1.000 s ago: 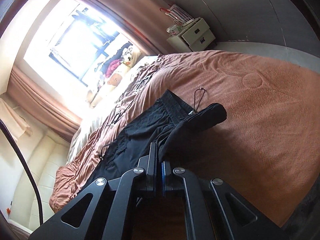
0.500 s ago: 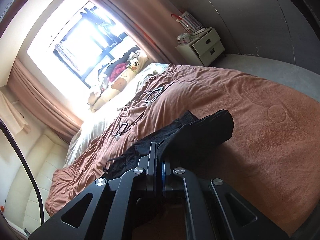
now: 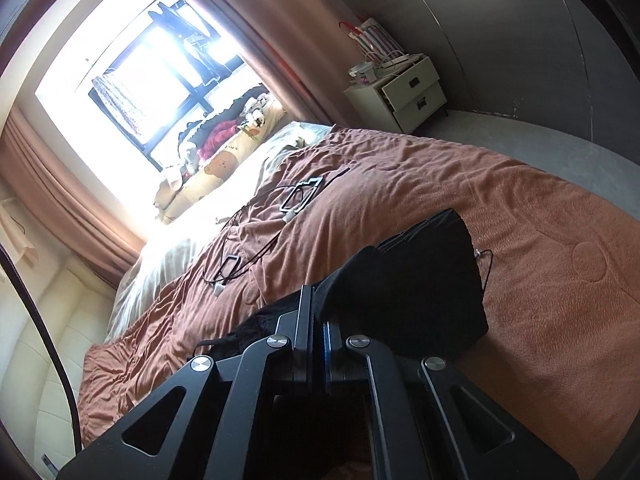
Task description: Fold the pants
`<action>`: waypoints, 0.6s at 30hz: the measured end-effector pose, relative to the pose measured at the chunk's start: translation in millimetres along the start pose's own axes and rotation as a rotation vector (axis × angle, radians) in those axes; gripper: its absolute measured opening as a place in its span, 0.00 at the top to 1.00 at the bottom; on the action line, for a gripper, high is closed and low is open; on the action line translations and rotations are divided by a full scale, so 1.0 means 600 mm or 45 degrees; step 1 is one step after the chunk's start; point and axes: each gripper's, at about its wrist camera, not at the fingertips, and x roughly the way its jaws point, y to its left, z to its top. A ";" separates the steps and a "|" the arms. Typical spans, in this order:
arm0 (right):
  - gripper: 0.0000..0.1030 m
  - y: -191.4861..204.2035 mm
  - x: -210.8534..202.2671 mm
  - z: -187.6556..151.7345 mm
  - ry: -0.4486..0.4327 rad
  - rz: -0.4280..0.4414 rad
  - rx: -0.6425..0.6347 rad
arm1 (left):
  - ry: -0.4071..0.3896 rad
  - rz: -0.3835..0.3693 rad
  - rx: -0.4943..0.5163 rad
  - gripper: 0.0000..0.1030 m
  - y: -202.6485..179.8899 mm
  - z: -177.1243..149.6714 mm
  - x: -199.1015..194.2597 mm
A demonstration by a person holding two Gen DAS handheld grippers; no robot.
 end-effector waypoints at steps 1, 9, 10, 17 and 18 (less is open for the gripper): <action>1.00 0.004 0.010 0.004 0.005 -0.008 -0.002 | 0.011 0.007 0.005 0.95 -0.003 0.003 0.013; 1.00 0.030 0.095 0.029 0.044 -0.072 -0.043 | 0.098 0.085 0.018 0.95 -0.017 0.011 0.123; 1.00 0.031 0.105 0.030 0.047 -0.082 -0.046 | 0.107 0.095 0.021 0.95 -0.018 0.012 0.137; 1.00 0.040 0.176 0.041 0.092 -0.132 -0.060 | 0.156 0.167 0.019 0.95 -0.019 0.021 0.227; 1.00 0.043 0.186 0.042 0.097 -0.141 -0.066 | 0.163 0.173 0.020 0.95 -0.019 0.022 0.238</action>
